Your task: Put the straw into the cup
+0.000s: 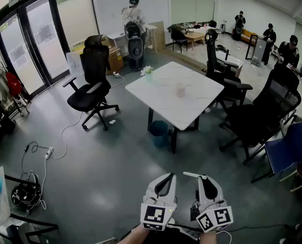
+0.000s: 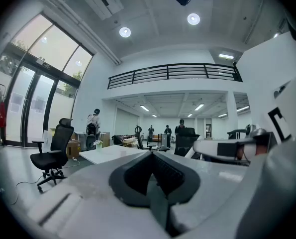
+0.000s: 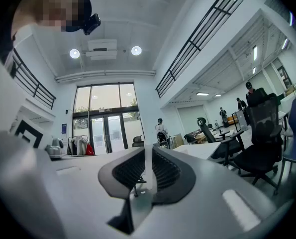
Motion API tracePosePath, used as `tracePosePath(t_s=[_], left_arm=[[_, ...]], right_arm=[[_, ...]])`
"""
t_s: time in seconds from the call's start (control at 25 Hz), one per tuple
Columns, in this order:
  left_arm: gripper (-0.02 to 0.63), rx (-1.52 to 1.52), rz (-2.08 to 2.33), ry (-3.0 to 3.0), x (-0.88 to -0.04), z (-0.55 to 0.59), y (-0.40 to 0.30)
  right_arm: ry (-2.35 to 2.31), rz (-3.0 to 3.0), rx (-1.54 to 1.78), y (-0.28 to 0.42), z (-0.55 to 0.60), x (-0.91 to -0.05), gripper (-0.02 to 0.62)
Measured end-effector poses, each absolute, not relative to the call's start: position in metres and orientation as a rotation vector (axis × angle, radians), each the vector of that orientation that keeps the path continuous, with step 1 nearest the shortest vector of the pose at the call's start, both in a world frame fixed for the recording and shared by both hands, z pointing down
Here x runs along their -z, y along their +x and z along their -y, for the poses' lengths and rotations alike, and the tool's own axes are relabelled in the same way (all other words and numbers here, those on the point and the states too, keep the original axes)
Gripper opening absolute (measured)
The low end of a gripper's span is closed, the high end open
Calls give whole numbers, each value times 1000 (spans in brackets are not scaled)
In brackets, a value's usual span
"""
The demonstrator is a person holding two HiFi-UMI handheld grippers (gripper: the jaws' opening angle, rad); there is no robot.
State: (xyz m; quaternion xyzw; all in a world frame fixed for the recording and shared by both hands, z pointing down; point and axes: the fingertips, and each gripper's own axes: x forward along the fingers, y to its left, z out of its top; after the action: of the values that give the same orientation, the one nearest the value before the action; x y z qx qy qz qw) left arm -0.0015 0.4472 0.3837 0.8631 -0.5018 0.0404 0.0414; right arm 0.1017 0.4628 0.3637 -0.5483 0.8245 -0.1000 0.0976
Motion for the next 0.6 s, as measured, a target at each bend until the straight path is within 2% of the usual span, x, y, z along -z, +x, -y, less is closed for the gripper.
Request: tracePosePath(t_s=[0.6], left_arm=[[2, -157, 1596, 2529, -410, -392, -56]], right_arm=[[-1607, -2454, 411, 66, -398, -390, 46]])
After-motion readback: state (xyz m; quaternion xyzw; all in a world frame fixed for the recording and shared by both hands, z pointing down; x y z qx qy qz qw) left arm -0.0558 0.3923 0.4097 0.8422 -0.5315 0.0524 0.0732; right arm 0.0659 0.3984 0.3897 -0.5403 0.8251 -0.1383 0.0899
